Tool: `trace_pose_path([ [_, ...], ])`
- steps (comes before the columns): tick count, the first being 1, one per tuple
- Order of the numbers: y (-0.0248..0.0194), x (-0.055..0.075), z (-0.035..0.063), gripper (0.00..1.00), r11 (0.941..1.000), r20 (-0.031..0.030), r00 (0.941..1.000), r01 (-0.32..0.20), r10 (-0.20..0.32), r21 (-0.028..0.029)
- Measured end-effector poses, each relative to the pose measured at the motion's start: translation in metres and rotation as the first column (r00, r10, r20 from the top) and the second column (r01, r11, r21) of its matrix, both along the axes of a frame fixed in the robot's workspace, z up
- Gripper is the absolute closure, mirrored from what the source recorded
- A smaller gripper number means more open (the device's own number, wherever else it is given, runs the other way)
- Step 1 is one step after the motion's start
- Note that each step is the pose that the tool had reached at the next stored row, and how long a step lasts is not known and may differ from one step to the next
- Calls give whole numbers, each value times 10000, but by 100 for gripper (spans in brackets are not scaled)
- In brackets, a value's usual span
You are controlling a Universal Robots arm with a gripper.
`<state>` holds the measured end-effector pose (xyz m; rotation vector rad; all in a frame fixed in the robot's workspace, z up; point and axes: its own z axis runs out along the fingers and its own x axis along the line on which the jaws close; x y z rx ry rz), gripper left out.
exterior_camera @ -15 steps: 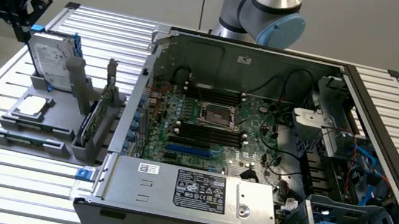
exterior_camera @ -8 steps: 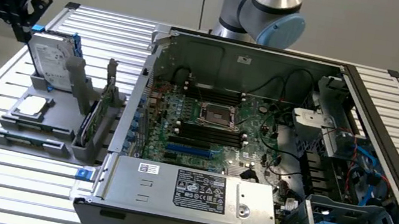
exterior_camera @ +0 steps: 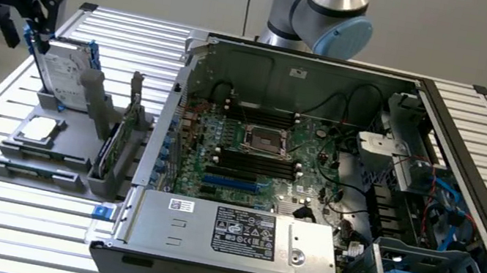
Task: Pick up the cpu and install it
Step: 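Pick up the cpu and move it towards the insertion slot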
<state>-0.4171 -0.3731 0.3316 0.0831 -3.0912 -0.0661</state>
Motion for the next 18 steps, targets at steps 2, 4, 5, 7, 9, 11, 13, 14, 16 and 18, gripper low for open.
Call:
trace_pose_path([
  [2,0,-12,-21,47,10000,0,10000,-1,1,-29],
  [4,0,-56,-54,40,10000,0,10000,21,-21,-58],
  [5,-1,-72,-73,40,10000,3,10000,33,-33,-67],
  [7,-17,-93,-108,40,10000,1,10000,52,-52,-76],
  [9,-24,-120,-144,40,9999,5,10000,95,-95,-79],
  [11,-30,-147,-182,40,9999,13,9999,149,-149,-79],
  [13,-39,-166,-219,40,9998,19,9998,205,-205,-80],
  [14,-47,-169,-237,40,9997,19,9997,236,-236,-81],
  [16,-68,-170,-272,40,9996,21,9996,274,-274,-82],
  [18,-95,-170,-308,40,9995,20,9996,290,-289,-82],
])
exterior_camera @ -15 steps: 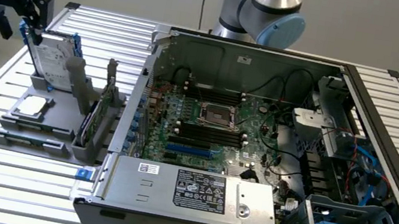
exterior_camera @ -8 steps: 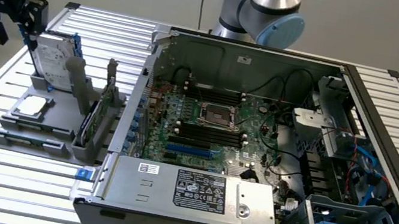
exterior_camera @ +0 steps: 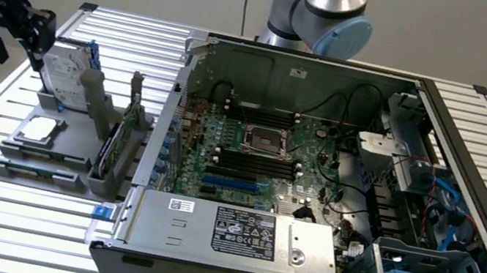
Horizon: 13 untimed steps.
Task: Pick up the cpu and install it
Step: 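Pick up the cpu and move it towards the insertion slot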
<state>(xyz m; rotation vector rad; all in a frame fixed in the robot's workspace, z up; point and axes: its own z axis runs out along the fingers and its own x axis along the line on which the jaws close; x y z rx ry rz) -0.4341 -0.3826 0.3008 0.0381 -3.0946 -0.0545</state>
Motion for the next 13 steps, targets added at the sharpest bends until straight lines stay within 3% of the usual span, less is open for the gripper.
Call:
trace_pose_path([
  [8,-122,2,-147,40,10000,2,10000,1,-1,1],
  [13,-169,16,-238,40,10000,0,10000,2,-2,0],
])
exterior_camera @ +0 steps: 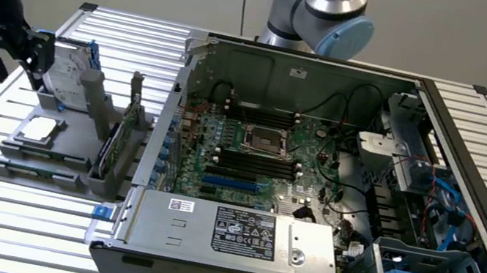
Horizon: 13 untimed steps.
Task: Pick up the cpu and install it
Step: 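Pick up the cpu and move it towards the insertion slot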
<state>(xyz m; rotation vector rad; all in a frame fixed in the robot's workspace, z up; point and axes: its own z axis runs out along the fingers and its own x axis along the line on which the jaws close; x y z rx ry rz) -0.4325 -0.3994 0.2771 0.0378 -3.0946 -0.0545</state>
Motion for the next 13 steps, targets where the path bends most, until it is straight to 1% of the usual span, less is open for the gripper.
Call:
trace_pose_path([
  [5,-29,31,-91,40,10000,2,10000,-15,15,1],
  [13,-49,73,-235,40,10000,1,10000,-59,59,1],
])
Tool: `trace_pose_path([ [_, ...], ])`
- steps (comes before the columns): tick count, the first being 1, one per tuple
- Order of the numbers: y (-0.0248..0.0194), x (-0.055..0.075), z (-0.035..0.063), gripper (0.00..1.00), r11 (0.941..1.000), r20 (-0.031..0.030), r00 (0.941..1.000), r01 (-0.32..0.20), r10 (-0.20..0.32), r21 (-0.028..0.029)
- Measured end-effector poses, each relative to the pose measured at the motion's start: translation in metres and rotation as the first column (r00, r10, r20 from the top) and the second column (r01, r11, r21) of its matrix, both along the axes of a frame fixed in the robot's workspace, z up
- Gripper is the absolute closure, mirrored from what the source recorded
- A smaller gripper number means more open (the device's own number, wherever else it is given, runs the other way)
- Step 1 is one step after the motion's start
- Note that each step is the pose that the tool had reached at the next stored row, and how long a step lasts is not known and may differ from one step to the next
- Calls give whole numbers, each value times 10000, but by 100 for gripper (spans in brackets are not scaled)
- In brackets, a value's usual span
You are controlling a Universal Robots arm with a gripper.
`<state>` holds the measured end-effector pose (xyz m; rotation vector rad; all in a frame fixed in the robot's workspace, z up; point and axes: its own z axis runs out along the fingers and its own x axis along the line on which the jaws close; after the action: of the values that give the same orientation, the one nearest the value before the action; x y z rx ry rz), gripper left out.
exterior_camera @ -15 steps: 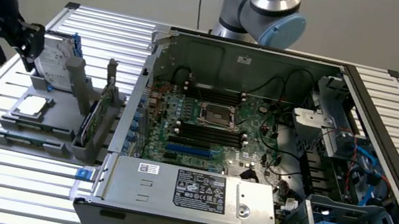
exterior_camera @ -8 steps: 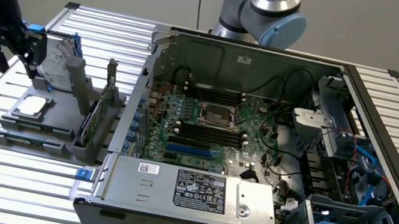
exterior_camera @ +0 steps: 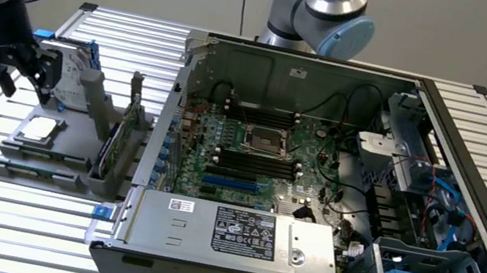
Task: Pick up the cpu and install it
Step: 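Pick up the cpu and move it towards the insertion slot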
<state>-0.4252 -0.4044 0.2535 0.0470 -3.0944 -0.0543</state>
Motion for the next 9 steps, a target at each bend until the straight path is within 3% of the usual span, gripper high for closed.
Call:
trace_pose_path([
  [9,-12,12,-165,40,10000,1,10000,-35,35,0],
])
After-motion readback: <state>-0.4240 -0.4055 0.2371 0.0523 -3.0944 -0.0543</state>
